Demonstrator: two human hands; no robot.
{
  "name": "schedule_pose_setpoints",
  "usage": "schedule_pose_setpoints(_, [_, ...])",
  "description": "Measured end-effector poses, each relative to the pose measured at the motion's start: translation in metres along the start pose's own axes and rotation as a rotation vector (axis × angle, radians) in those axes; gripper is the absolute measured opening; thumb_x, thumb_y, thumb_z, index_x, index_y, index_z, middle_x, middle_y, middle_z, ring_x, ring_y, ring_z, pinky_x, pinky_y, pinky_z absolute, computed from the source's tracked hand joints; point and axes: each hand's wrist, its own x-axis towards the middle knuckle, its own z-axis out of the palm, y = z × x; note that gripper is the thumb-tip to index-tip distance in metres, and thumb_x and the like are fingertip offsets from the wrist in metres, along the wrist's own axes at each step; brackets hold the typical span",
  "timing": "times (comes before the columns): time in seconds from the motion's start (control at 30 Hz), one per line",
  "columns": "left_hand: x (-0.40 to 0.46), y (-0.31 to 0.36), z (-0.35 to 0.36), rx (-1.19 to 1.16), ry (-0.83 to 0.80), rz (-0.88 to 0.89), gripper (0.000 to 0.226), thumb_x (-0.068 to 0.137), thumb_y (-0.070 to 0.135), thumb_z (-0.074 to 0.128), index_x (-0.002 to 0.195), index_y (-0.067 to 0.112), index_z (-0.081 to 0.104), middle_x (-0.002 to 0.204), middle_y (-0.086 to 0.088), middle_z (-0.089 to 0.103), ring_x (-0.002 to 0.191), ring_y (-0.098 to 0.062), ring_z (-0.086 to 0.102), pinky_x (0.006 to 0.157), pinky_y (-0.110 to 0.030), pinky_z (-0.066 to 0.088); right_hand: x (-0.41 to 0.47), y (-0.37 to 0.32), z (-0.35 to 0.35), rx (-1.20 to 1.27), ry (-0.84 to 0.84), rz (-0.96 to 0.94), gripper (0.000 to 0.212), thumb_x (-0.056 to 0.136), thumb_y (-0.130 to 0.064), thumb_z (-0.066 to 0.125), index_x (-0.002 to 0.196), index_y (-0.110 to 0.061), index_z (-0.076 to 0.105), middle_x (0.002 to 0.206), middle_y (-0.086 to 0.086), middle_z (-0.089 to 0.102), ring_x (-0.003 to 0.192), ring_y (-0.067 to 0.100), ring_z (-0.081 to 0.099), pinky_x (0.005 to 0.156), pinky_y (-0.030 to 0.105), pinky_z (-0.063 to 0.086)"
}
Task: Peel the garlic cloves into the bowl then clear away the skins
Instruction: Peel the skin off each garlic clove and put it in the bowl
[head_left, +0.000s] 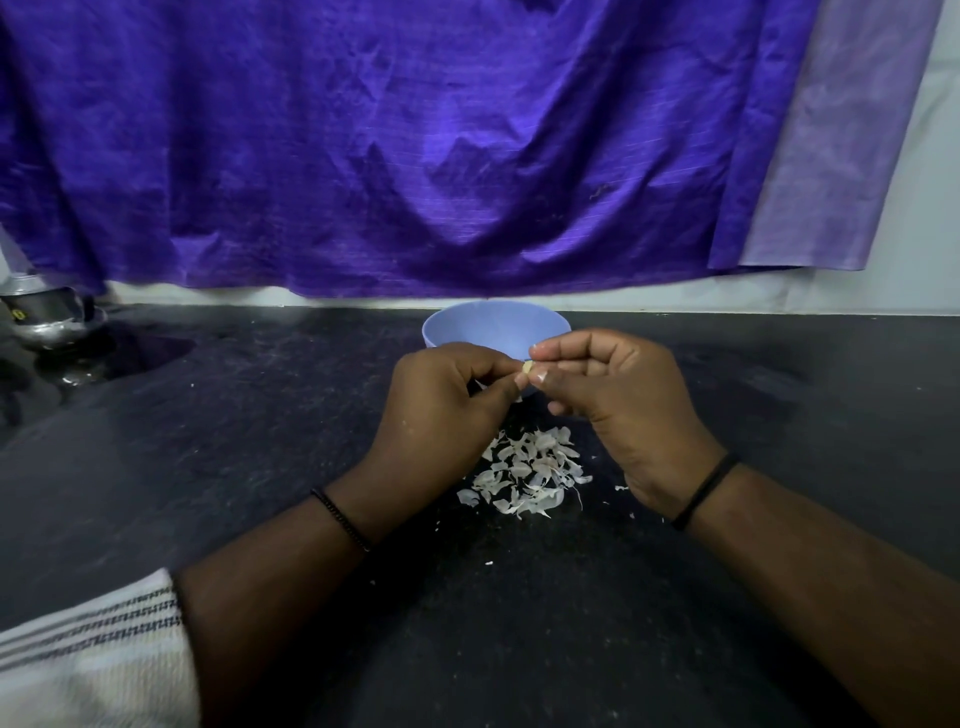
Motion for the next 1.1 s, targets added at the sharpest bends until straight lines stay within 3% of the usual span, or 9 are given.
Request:
schedule_pose_setpoints(0.1, [0.0016,0.0003,-0.0003,-0.017,0.056,-0.02,0.004,0.082,0.018,0.079,0.086,0.018,0.081,0.073,0.012,0.072,0.06,0.003,0.063,0.059,-0.016,0.048,-0.0001,0.0022,-0.0007,-0.01,-0.018,0.012,0.011,0.084,-0.001,0.074,0.094,-0.006,0.073,0.086,0.006,0.077,0.07,0.007,0.067,0.062,0.023,0.055])
schedule_pose_setpoints(0.3, [0.0035,-0.0005,-0.0015,-0.068,0.073,-0.064,0.001,0.082,0.016,0.08,0.08,0.016,0.08,0.057,0.017,0.065,0.051,0.005,0.057,0.055,-0.014,0.043,-0.0001,0.0028,-0.0012,-0.027,-0.08,0.023,0.009,0.09,-0.009,0.069,0.095,-0.009,0.076,0.088,0.002,0.077,0.073,0.007,0.064,0.066,0.021,0.055])
schedule_pose_setpoints(0.43, [0.002,-0.0005,-0.0014,0.064,0.04,0.068,0.006,0.084,0.017,0.077,0.088,0.018,0.08,0.074,0.011,0.071,0.065,-0.001,0.062,0.059,-0.015,0.047,-0.0001,0.0039,-0.0016,-0.054,-0.067,-0.006,0.006,0.089,-0.011,0.071,0.094,-0.008,0.073,0.088,0.005,0.076,0.073,0.006,0.064,0.067,0.024,0.056])
schedule_pose_setpoints(0.57, [0.0015,-0.0021,-0.0007,0.161,0.021,0.168,0.008,0.087,0.018,0.074,0.091,0.022,0.079,0.077,0.01,0.071,0.068,-0.001,0.061,0.059,-0.014,0.046,-0.0007,0.0054,-0.0013,-0.165,-0.056,-0.092,0.004,0.091,-0.009,0.068,0.092,-0.012,0.071,0.084,0.002,0.075,0.073,0.005,0.066,0.064,0.023,0.055])
schedule_pose_setpoints(0.77, [0.0016,-0.0005,-0.0015,0.19,0.023,0.096,0.007,0.087,0.022,0.073,0.086,0.021,0.079,0.076,0.01,0.072,0.068,-0.002,0.063,0.059,-0.019,0.05,-0.0013,0.0074,0.0006,-0.249,-0.052,-0.148,0.009,0.094,-0.008,0.065,0.089,-0.015,0.069,0.074,-0.002,0.074,0.069,0.008,0.07,0.061,0.024,0.057])
schedule_pose_setpoints(0.9, [0.0021,0.004,-0.002,0.017,0.027,-0.024,0.005,0.085,0.021,0.076,0.084,0.018,0.079,0.066,0.015,0.07,0.055,0.002,0.061,0.055,-0.016,0.048,0.0014,0.0089,-0.0006,-0.282,-0.022,-0.155,0.01,0.092,-0.009,0.068,0.088,-0.017,0.071,0.073,0.004,0.072,0.065,0.012,0.067,0.062,0.027,0.059])
schedule_pose_setpoints(1.1, [0.0036,0.0021,-0.0017,-0.105,0.019,-0.107,0.007,0.085,0.017,0.075,0.081,0.011,0.077,0.057,0.007,0.067,0.045,-0.009,0.06,0.048,-0.023,0.048,0.002,0.0089,-0.0015,-0.336,-0.033,-0.168,0.008,0.09,-0.011,0.071,0.089,-0.018,0.073,0.075,0.0,0.074,0.068,0.008,0.07,0.062,0.022,0.057])
